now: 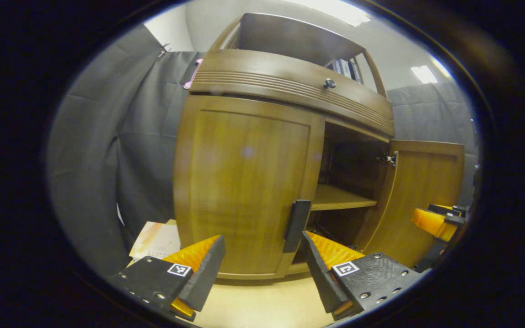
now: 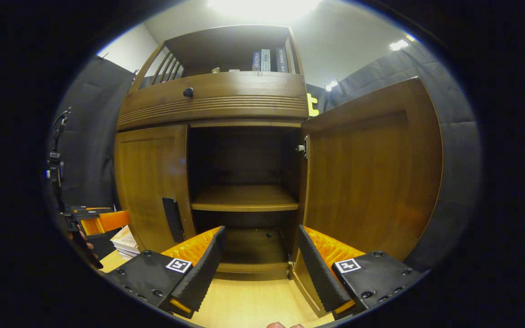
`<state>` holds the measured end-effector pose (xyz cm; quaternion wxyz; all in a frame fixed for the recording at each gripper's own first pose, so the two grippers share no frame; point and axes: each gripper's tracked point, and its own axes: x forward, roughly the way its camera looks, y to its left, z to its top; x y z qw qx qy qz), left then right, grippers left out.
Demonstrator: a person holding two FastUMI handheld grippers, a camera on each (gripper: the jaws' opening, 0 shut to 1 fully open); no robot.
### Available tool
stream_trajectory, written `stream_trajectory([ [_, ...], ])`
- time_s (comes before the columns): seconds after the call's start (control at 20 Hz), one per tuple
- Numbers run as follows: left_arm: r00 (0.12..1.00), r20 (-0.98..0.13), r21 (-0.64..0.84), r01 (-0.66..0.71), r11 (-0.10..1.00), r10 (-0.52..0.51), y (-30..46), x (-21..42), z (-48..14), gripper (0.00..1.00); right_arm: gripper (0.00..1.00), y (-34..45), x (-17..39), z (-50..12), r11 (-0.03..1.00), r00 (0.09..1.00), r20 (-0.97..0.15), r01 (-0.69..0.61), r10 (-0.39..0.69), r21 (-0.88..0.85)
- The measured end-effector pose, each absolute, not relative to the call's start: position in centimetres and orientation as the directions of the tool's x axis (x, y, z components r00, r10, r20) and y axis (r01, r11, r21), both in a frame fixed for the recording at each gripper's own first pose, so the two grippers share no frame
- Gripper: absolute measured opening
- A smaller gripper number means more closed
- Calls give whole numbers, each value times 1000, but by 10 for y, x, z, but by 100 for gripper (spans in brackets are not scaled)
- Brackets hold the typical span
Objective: Open the right door of the double-door shoe cabinet with the right hand, and open the left door with the left hand.
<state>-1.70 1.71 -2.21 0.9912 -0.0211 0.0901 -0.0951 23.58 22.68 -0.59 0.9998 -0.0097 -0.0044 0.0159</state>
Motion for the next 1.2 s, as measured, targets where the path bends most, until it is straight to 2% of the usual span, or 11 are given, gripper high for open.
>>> stream_trajectory([
  [0.3,961,-197,-93,176,980,-191,20,-19,-25,96,97,239,261,-4,993,993,0,-119,119,-26],
  [0.5,967,-189,-47,166,985,-172,16,-24,-16,96,97,238,279,-13,988,988,-28,-153,152,-29],
  [0.7,969,-198,9,150,989,-145,-11,-30,-11,78,97,242,289,-17,978,978,-35,-206,205,-36],
  [1.1,973,-201,5,114,993,-111,-15,-17,-28,45,97,256,297,-26,947,948,-53,-315,313,-55],
  [1.2,975,-202,48,100,994,-89,-10,-16,-31,37,97,257,297,-27,944,944,-55,-327,324,-46],
])
